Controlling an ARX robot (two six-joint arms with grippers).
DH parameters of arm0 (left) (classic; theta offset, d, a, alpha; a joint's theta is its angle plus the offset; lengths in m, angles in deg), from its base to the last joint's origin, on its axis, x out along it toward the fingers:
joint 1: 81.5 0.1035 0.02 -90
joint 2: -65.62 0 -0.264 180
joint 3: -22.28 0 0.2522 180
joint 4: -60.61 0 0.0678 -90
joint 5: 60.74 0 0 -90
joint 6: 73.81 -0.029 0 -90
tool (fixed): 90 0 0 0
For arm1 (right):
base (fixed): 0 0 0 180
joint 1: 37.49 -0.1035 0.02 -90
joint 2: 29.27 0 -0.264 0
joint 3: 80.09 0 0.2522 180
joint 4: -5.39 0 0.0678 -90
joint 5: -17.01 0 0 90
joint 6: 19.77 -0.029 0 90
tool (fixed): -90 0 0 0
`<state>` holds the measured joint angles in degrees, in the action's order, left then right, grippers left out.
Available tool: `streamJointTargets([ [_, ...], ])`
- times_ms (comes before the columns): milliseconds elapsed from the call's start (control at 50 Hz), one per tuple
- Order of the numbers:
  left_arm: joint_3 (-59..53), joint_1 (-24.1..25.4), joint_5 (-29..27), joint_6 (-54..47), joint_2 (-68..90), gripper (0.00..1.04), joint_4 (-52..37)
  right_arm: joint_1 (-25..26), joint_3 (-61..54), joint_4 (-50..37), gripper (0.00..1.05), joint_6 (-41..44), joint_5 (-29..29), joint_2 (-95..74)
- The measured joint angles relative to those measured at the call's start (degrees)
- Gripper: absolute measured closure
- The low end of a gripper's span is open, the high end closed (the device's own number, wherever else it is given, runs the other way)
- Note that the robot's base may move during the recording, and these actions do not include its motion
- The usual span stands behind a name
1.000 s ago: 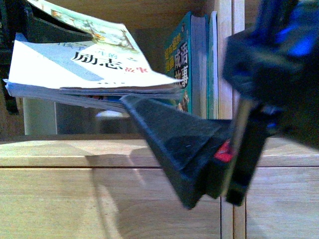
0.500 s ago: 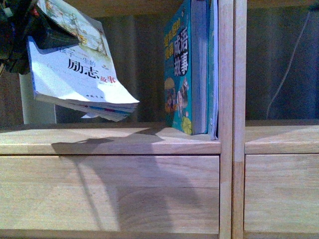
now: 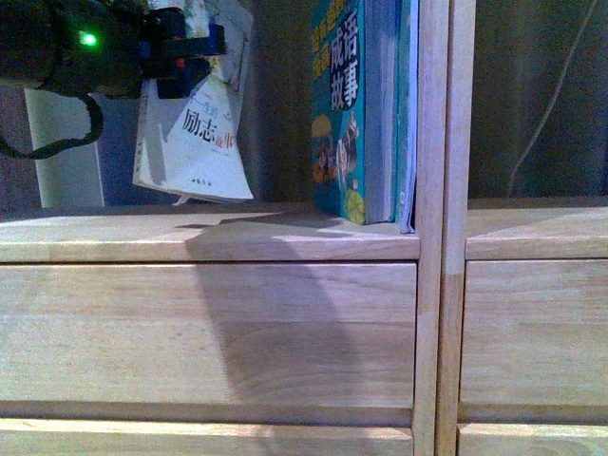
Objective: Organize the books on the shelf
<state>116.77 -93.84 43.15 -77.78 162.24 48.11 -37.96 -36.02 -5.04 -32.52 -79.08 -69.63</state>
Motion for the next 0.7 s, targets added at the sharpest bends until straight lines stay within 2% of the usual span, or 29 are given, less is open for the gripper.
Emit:
streamJointTargets([
  [200, 6.29, -1.84, -4.55, -8.59, 7.61, 0.89, -3.67, 0.0, -0.04, 0.04, 0.07, 0.61, -0.15, -0.04],
  [460, 9.01, -5.53, -5.05, -16.63, 13.46, 0.89, -12.04, 0.0, -0.09, 0.09, 0.07, 0.66, -0.15, -0.26],
  [700, 11.3, -8.22, -6.6, -20.11, 17.99, 0.89, -15.63, 0.0, -0.09, 0.09, 0.07, 0.74, -0.15, -0.26],
])
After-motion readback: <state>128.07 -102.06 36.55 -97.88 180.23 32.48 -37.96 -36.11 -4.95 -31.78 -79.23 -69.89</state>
